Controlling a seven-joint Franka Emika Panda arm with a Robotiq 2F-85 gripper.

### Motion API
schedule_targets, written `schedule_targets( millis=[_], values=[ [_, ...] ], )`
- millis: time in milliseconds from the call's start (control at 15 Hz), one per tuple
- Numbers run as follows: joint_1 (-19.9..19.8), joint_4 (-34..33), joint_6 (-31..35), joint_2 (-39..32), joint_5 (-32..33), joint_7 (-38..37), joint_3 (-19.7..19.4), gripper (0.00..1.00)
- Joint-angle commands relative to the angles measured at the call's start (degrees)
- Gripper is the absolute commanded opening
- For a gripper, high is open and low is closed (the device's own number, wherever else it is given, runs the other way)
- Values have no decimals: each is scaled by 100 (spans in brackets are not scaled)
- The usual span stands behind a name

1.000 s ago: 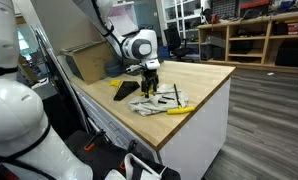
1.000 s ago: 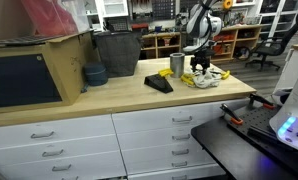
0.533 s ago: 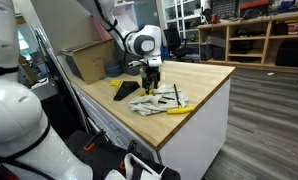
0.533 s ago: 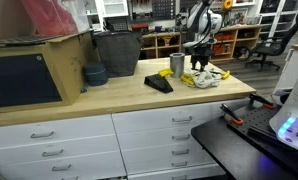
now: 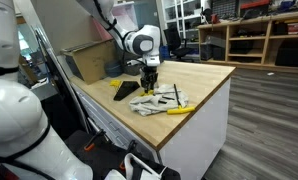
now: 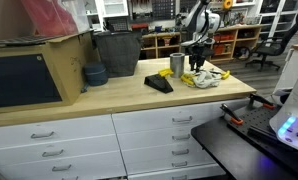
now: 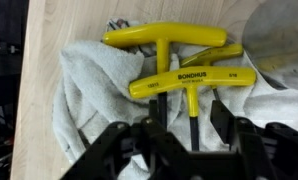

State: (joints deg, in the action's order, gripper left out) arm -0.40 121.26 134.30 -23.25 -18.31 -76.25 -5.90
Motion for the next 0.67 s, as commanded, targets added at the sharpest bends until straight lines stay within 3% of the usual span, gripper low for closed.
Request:
schedule_targets(
  millis=[0, 600],
  values=[
    [-17, -33, -57, -49, 6, -73, -3, 63],
    [52, -46, -11, -221, 88, -67, -5, 53]
  ],
)
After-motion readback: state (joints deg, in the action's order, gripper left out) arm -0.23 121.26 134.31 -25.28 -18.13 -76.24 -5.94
